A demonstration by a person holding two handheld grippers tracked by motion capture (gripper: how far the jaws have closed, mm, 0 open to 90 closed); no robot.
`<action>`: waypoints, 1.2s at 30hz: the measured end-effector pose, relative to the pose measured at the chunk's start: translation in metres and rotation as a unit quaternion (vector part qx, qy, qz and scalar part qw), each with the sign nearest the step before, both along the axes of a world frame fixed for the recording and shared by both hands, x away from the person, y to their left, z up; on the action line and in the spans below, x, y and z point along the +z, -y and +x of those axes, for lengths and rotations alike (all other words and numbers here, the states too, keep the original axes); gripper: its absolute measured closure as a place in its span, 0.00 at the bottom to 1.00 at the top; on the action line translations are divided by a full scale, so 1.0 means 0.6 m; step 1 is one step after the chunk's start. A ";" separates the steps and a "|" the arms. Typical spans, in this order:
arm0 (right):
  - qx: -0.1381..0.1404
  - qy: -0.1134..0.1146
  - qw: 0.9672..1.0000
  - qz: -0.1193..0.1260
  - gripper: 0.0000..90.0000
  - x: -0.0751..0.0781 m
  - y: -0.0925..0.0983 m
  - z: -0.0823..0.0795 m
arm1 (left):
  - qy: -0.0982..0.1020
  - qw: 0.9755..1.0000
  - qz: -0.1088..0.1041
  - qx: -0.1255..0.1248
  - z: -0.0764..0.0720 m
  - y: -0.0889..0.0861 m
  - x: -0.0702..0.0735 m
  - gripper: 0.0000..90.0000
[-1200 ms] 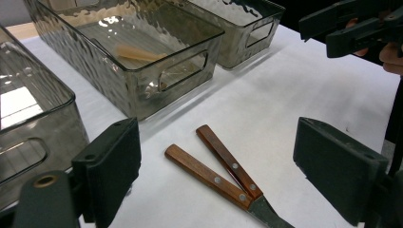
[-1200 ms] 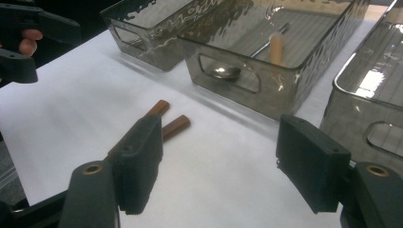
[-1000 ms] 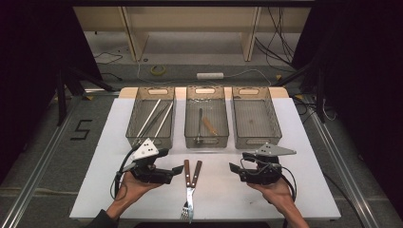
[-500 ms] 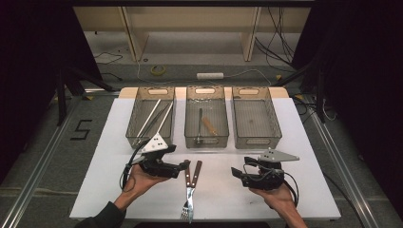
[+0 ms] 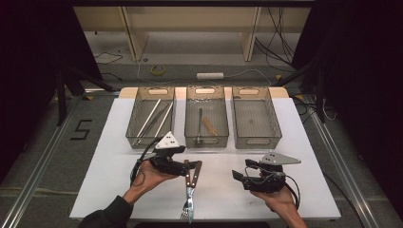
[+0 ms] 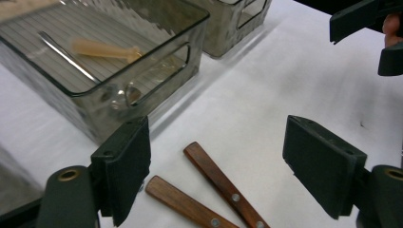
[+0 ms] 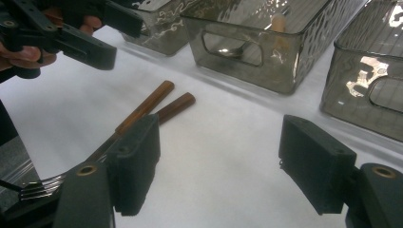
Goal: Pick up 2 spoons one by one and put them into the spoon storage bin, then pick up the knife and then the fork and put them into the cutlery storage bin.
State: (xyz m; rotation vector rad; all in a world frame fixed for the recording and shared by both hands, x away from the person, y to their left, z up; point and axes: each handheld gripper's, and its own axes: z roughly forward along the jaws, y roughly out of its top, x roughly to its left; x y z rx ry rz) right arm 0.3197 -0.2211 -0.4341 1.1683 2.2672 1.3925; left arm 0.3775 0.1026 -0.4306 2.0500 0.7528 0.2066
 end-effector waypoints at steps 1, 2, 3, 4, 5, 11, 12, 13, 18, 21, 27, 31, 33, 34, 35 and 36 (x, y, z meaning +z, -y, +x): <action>0.000 0.000 1.000 0.000 0.35 0.000 0.000 -0.001 | 0.001 1.000 0.005 -0.003 0.001 0.004 -0.001 0.26; 0.001 -0.001 1.000 0.001 0.35 0.001 0.000 -0.001 | 0.003 1.000 0.010 -0.006 0.001 0.008 -0.002 0.26; 0.002 -0.001 1.000 0.001 0.34 0.001 0.000 -0.002 | 0.004 1.000 0.013 -0.008 0.002 0.012 -0.003 0.27; 0.002 0.000 1.000 0.000 0.34 0.001 0.000 -0.002 | 0.003 1.000 0.014 -0.011 0.003 0.015 -0.004 0.27; 0.003 -0.001 1.000 0.000 0.34 0.000 0.000 -0.002 | 0.002 1.000 0.017 -0.014 0.004 0.017 -0.005 0.27; 0.004 -0.001 1.000 0.000 0.34 0.000 -0.001 -0.002 | -0.001 1.000 0.025 -0.018 0.011 0.025 -0.010 0.28; 0.004 -0.001 1.000 0.000 0.34 0.000 -0.001 -0.003 | -0.002 0.999 0.027 -0.020 0.012 0.026 -0.010 0.29; 0.004 -0.001 1.000 -0.001 0.34 0.000 -0.001 -0.003 | -0.002 0.999 0.028 -0.021 0.012 0.028 -0.011 0.30; 0.004 0.000 1.000 -0.002 0.34 0.000 -0.001 -0.004 | -0.001 0.998 0.043 -0.036 0.015 0.040 -0.014 0.36; 0.004 -0.003 1.000 -0.002 0.34 0.000 0.000 -0.004 | -0.004 0.998 0.052 -0.045 0.018 0.047 -0.017 0.42; 0.005 -0.001 1.000 -0.003 0.34 0.000 0.000 -0.003 | -0.017 0.995 0.082 -0.063 0.026 0.058 -0.029 0.61; 0.006 -0.001 1.000 -0.004 0.35 0.000 -0.001 -0.004 | -0.022 0.992 0.102 -0.071 0.031 0.065 -0.038 0.75; 0.006 0.002 1.000 -0.005 0.35 0.000 -0.002 -0.004 | -0.020 0.990 0.116 -0.076 0.031 0.070 -0.041 0.81; 0.006 0.001 1.000 -0.005 0.35 0.000 -0.002 -0.004 | -0.018 0.989 0.124 -0.078 0.032 0.071 -0.042 0.84; 0.006 -0.001 1.000 -0.005 0.35 0.000 -0.002 -0.004 | -0.016 0.989 0.126 -0.079 0.032 0.073 -0.044 0.86; 0.006 -0.001 1.000 -0.007 0.35 0.000 -0.002 -0.005 | -0.019 0.988 0.125 -0.083 0.033 0.074 -0.046 0.88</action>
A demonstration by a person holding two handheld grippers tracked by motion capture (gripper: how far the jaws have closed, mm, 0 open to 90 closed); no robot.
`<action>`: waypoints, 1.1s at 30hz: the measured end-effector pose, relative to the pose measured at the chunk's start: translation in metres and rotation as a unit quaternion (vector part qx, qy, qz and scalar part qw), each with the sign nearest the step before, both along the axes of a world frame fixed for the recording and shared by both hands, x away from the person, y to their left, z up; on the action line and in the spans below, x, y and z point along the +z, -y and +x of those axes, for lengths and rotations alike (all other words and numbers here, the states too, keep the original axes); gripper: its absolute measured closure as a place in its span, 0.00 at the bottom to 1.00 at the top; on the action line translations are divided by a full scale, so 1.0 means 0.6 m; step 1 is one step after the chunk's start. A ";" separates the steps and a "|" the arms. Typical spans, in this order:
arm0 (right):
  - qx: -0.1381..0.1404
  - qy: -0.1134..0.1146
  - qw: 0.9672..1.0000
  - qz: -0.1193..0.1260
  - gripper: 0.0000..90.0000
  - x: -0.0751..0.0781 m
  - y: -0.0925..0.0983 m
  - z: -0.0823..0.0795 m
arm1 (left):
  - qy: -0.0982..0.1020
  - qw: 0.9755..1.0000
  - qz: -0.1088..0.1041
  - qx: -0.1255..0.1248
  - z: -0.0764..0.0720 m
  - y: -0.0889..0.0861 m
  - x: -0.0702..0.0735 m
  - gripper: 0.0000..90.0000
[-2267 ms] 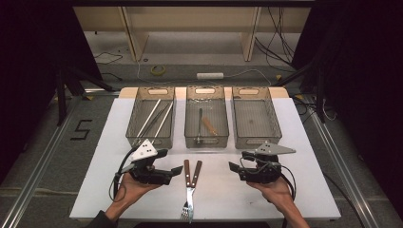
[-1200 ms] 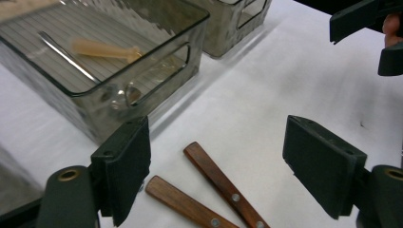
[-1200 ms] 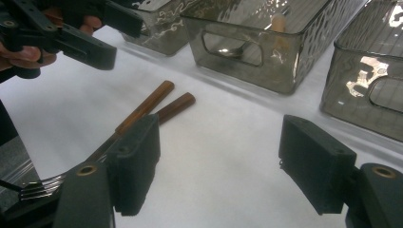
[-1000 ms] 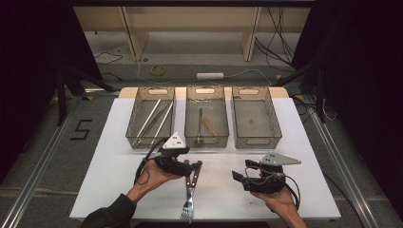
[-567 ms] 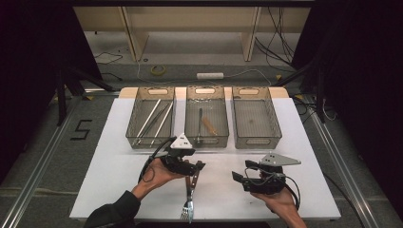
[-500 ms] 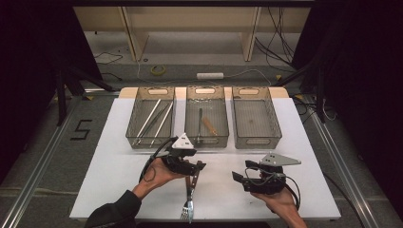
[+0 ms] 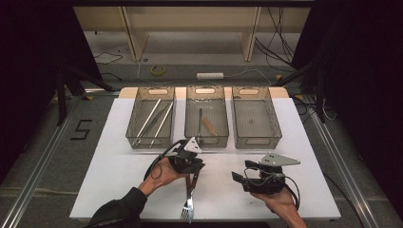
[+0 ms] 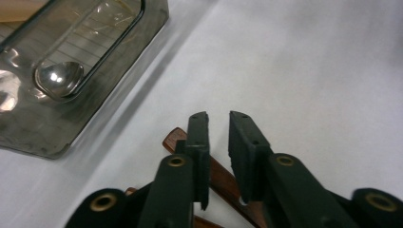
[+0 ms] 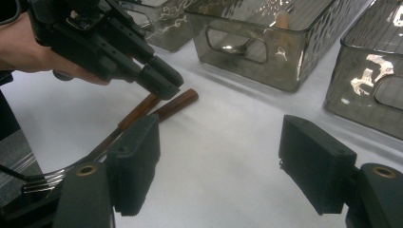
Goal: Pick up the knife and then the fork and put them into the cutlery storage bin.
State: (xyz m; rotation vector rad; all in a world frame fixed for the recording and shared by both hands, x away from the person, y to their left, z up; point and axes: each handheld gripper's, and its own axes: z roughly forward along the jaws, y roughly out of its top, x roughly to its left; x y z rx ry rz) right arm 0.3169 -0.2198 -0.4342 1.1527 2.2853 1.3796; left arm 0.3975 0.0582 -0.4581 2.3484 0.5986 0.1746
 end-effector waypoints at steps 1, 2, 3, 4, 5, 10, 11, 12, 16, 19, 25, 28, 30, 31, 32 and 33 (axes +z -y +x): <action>0.000 0.000 1.000 0.000 0.35 0.000 0.000 -0.001 | -0.001 1.000 0.003 -0.005 0.000 0.002 -0.002 0.90; 0.001 0.000 1.000 -0.001 0.35 0.000 0.000 -0.001 | 0.000 1.000 0.008 -0.009 0.000 0.004 -0.004 0.91; 0.001 0.000 1.000 0.000 0.35 0.000 0.000 -0.001 | -0.001 1.000 0.011 -0.011 0.000 0.006 -0.006 0.92; 0.000 0.001 1.000 0.000 0.35 0.000 0.000 -0.001 | -0.002 1.000 0.015 -0.015 0.001 0.008 -0.009 0.93; 0.001 0.000 1.000 0.000 0.35 0.000 -0.001 -0.001 | -0.003 1.000 0.015 -0.014 0.001 0.009 -0.011 0.95; 0.005 0.000 1.000 -0.005 0.35 0.000 -0.005 -0.001 | -0.011 0.999 0.029 -0.023 0.005 0.012 -0.025 0.98; 0.005 -0.001 1.000 -0.006 0.35 0.000 -0.005 -0.001 | -0.009 0.999 0.032 -0.024 0.005 0.012 -0.024 0.98; 0.006 0.000 1.000 -0.006 0.35 0.000 -0.005 -0.001 | -0.008 0.999 0.036 -0.023 0.005 0.011 -0.024 0.98; 0.006 0.003 1.000 -0.011 0.35 0.001 -0.007 -0.003 | -0.004 0.999 0.044 -0.024 0.006 0.005 -0.023 0.98; 0.007 0.004 1.000 -0.012 0.35 0.001 -0.008 -0.003 | -0.002 0.998 0.052 -0.023 0.006 -0.001 -0.022 0.98; 0.007 0.004 1.000 -0.010 0.35 0.002 -0.007 -0.003 | -0.015 0.996 0.082 -0.020 0.001 -0.020 -0.027 0.98; 0.009 0.004 1.000 -0.011 0.35 0.001 -0.007 -0.003 | -0.025 0.996 0.081 -0.011 -0.001 -0.034 -0.025 0.98; 0.009 0.003 1.000 -0.012 0.35 0.002 -0.009 -0.003 | -0.032 0.996 0.079 -0.006 -0.002 -0.041 -0.023 0.98; 0.010 0.002 1.000 -0.012 0.35 0.001 -0.009 -0.004 | -0.033 0.996 0.080 -0.004 -0.003 -0.045 -0.021 0.98; 0.010 0.003 1.000 -0.013 0.35 0.001 -0.010 -0.004 | -0.036 0.996 0.085 -0.006 -0.003 -0.048 -0.020 0.98; 0.010 0.003 1.000 -0.013 0.35 0.001 -0.010 -0.004 | -0.037 0.996 0.085 -0.003 -0.004 -0.052 -0.019 0.98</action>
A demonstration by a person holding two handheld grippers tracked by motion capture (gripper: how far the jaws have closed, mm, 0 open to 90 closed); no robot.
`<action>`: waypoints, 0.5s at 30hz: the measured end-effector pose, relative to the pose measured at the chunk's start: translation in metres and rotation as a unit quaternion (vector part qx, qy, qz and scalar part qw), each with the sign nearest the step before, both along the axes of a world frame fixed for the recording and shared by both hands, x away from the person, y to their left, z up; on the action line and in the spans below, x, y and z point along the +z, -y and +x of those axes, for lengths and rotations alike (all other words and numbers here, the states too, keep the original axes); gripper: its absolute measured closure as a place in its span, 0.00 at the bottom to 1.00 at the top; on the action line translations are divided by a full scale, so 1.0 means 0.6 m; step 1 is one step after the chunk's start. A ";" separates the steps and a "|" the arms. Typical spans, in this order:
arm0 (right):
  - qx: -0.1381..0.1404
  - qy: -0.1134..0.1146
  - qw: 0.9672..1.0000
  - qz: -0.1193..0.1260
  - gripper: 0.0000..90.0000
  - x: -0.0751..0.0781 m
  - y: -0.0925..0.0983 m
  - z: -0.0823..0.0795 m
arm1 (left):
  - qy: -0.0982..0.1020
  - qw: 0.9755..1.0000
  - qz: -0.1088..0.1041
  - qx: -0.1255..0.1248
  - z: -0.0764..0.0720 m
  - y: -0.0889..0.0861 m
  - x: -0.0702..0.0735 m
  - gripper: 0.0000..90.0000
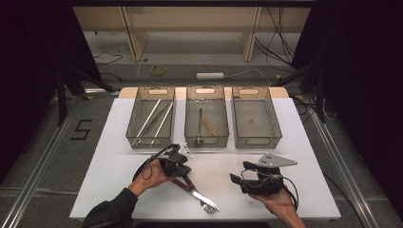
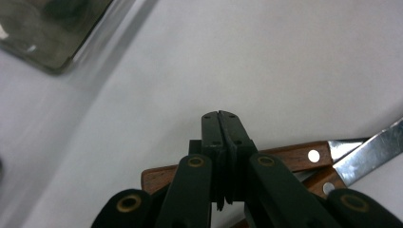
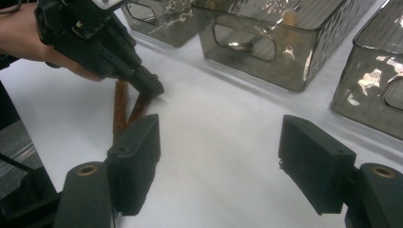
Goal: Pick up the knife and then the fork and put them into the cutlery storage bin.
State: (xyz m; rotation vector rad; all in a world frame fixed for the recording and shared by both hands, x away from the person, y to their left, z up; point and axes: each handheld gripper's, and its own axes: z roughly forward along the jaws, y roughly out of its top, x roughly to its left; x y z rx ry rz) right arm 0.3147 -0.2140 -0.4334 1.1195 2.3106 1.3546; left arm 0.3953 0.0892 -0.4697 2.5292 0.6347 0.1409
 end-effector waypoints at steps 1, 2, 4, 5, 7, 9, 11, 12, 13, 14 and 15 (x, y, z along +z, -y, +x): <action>0.000 -0.001 1.000 0.000 0.35 0.000 0.000 0.000 | -0.003 1.000 -0.001 0.003 -0.001 -0.003 0.001 0.98; -0.001 -0.001 1.000 0.000 0.35 0.000 0.000 0.000 | -0.005 1.000 -0.001 0.005 -0.001 -0.007 0.001 0.98; -0.001 -0.001 1.000 -0.001 0.35 -0.001 0.000 0.001 | -0.010 1.000 -0.002 0.012 -0.003 -0.015 0.003 0.98; 0.000 -0.001 1.000 -0.001 0.35 -0.001 0.000 0.001 | -0.011 1.000 -0.002 0.016 -0.004 -0.018 0.003 0.98; 0.000 -0.001 1.000 -0.002 0.35 -0.001 0.000 0.001 | -0.016 1.000 -0.001 0.018 -0.007 -0.025 0.005 0.98; 0.001 -0.001 1.000 -0.002 0.35 -0.001 0.000 0.001 | -0.022 1.000 0.003 0.022 -0.011 -0.029 0.004 0.98; 0.000 -0.002 1.000 -0.003 0.35 -0.001 0.000 0.001 | -0.026 0.999 0.009 0.023 -0.015 -0.032 0.001 0.98; 0.001 -0.002 1.000 -0.003 0.35 -0.001 0.000 0.001 | -0.026 0.999 0.016 0.022 -0.016 -0.033 0.001 0.98; 0.001 -0.002 1.000 -0.003 0.35 -0.001 0.000 0.001 | -0.029 0.999 0.016 0.026 -0.019 -0.034 -0.001 0.98; 0.001 -0.001 1.000 -0.003 0.35 -0.001 0.000 0.001 | -0.031 0.999 0.018 0.025 -0.021 -0.035 0.000 0.98; 0.001 -0.001 1.000 -0.003 0.35 -0.001 -0.001 0.001 | -0.030 0.999 0.021 0.024 -0.023 -0.036 0.001 0.98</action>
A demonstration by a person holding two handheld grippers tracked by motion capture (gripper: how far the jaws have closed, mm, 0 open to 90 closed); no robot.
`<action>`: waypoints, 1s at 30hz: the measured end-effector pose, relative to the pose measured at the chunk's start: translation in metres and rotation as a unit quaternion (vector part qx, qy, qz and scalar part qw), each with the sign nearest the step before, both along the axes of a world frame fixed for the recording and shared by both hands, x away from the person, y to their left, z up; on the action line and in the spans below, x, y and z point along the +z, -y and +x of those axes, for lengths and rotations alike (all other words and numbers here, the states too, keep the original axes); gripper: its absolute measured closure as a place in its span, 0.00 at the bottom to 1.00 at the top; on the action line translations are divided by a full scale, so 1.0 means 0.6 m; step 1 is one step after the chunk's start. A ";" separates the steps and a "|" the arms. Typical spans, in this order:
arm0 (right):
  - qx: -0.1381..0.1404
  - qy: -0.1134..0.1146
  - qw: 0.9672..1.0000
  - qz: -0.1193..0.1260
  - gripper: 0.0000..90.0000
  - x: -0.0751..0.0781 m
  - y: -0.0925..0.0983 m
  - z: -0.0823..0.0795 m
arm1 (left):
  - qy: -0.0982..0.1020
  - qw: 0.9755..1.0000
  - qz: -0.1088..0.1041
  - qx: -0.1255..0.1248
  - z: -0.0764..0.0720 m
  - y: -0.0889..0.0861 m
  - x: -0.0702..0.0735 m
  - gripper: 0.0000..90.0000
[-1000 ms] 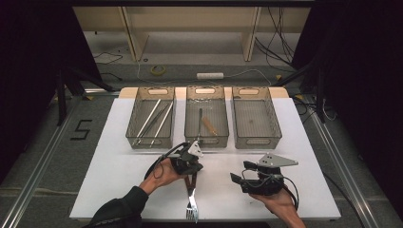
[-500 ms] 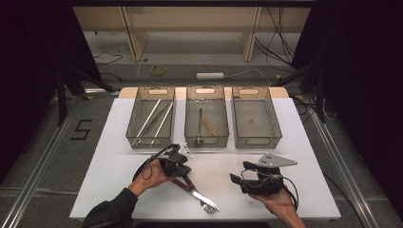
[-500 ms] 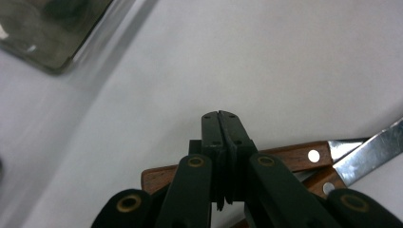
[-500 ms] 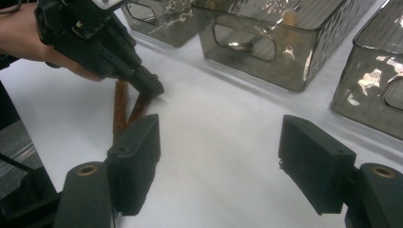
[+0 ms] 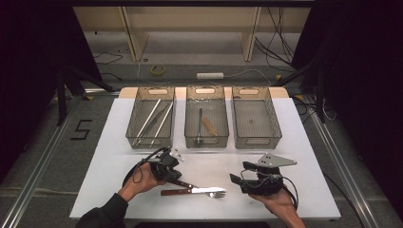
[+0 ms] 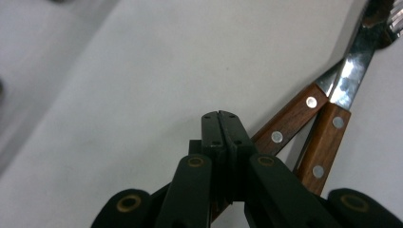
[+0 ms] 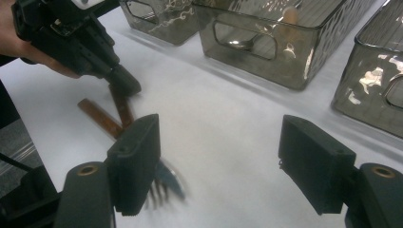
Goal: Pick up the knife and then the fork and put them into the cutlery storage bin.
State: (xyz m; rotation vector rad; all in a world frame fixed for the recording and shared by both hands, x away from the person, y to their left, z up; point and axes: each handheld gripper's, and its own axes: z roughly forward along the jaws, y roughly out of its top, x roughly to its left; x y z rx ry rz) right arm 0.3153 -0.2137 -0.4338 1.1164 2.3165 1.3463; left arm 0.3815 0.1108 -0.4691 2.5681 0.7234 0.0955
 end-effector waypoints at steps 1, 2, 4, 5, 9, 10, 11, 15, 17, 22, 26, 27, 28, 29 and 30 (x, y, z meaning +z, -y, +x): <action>0.000 0.000 1.000 0.000 0.35 0.000 0.000 0.000 | -0.002 1.000 -0.001 0.001 -0.003 -0.001 0.001 0.98; 0.000 0.000 1.000 -0.001 0.35 0.000 0.000 0.000 | -0.003 1.000 0.000 0.000 -0.005 -0.001 0.001 0.98; 0.000 -0.001 1.000 -0.001 0.35 0.000 -0.001 0.000 | -0.008 1.000 0.003 0.000 -0.009 -0.003 0.002 0.98; 0.001 -0.002 1.000 -0.001 0.35 0.000 -0.001 0.000 | -0.008 1.000 0.001 0.003 -0.013 -0.003 0.002 0.98; 0.001 -0.002 1.000 -0.001 0.35 0.000 -0.001 0.000 | -0.015 1.000 0.005 0.004 -0.023 -0.005 0.004 0.98; 0.001 -0.002 1.000 -0.001 0.35 0.000 -0.001 0.000 | -0.017 1.000 0.008 0.002 -0.025 -0.005 0.004 0.98; 0.001 -0.002 1.000 -0.001 0.35 0.000 -0.001 0.000 | -0.019 1.000 0.007 0.003 -0.028 -0.005 0.004 0.98; 0.001 -0.002 1.000 -0.001 0.35 0.000 -0.001 0.000 | -0.022 1.000 0.009 0.002 -0.034 -0.006 0.003 0.98; 0.001 -0.002 1.000 0.000 0.35 0.001 -0.001 0.000 | -0.019 1.000 0.009 0.002 -0.035 -0.006 0.003 0.97; 0.001 -0.002 1.000 0.000 0.35 0.001 -0.001 0.000 | -0.012 1.000 -0.004 0.010 -0.036 -0.008 0.012 0.85; 0.001 -0.002 1.000 0.000 0.35 0.001 -0.001 0.000 | -0.002 1.000 -0.016 0.006 -0.044 -0.008 0.033 0.66; 0.001 -0.002 1.000 0.000 0.35 0.001 -0.001 0.000 | -0.003 1.000 -0.018 0.003 -0.047 -0.007 0.038 0.60; 0.001 -0.002 1.000 0.000 0.35 0.001 -0.001 0.001 | -0.004 1.000 -0.016 0.000 -0.051 -0.006 0.043 0.53; 0.001 -0.002 1.000 0.000 0.35 0.000 -0.001 0.001 | -0.007 1.000 -0.011 -0.004 -0.055 -0.005 0.046 0.47; 0.002 -0.003 1.000 0.000 0.35 0.000 -0.001 0.001 | -0.008 1.000 -0.007 -0.005 -0.059 -0.004 0.048 0.41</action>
